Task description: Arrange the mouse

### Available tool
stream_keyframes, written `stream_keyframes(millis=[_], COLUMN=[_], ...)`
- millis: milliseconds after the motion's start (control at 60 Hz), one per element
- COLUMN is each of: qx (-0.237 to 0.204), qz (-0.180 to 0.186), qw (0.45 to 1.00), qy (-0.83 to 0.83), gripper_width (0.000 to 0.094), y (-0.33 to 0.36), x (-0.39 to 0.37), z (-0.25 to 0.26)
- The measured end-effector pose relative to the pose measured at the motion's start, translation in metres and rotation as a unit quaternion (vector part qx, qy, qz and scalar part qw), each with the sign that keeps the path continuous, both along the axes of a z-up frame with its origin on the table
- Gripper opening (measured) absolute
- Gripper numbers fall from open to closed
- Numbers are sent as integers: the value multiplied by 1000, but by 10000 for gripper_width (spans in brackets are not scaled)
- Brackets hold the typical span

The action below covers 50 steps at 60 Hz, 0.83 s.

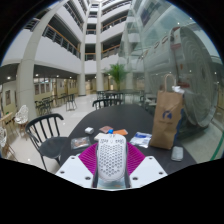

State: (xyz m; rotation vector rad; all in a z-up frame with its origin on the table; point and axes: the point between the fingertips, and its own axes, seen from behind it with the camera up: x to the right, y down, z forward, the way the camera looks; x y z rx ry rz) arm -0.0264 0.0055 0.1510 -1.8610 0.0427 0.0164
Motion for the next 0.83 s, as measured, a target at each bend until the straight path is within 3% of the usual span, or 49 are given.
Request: stream_keyframes(millis=[200, 383, 433, 600, 633, 683, 733, 833], qx=[-116, -165, -154, -175, -183, -178, -172, -156], qz=[19, 18, 19, 45, 60, 75, 89, 120], qw=[993, 986, 988, 983, 981, 981, 981, 981], qy=[4, -5, -12, -18, -16, 0, 8, 0], gripper_width=[354, 369, 411, 550, 638, 872, 825, 856], y=[38, 28, 30, 24, 16, 4, -13, -52], x=[-49, -52, -51, -53, -56, -58, -56, -44], z=[-115, -163, -161, -165, -165, -155, -144, -121])
